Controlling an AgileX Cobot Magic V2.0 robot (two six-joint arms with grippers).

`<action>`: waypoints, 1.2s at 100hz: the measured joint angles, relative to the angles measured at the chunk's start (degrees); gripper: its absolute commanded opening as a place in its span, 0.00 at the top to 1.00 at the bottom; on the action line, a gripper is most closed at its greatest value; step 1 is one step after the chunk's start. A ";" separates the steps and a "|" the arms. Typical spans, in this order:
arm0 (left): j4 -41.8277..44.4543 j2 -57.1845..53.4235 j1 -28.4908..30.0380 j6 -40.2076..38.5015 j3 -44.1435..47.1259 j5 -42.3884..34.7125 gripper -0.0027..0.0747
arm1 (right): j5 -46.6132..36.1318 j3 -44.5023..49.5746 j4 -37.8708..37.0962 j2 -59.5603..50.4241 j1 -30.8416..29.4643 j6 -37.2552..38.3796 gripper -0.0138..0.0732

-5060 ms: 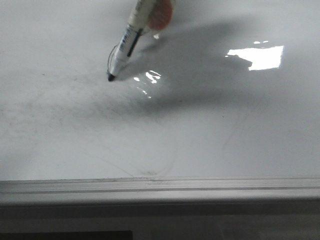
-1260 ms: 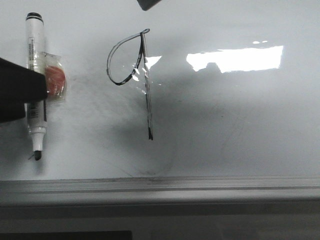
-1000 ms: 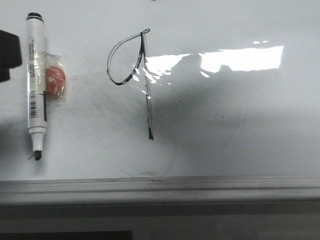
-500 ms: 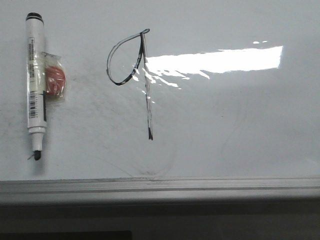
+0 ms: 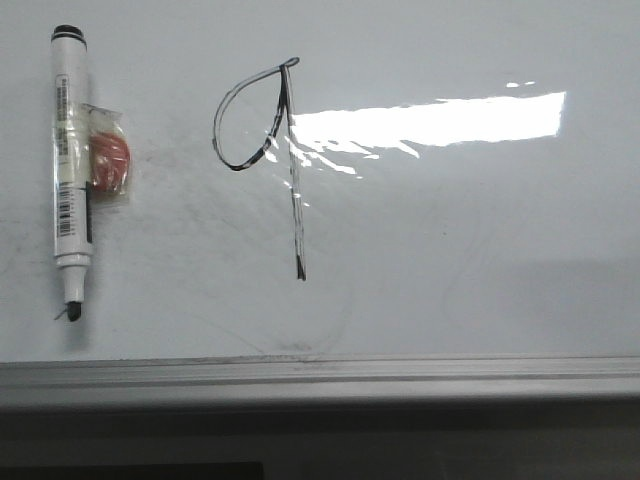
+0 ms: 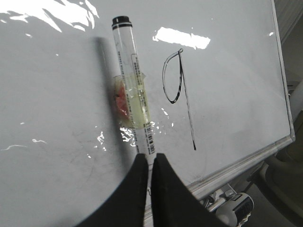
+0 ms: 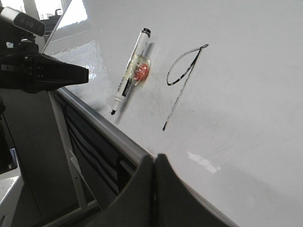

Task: Write number 9 on whiteboard

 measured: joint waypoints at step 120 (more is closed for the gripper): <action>21.46 -28.35 55.86 4.49 0.00 38.30 0.99 | 0.12 0.00 -0.04 0.00 0.00 0.09 0.91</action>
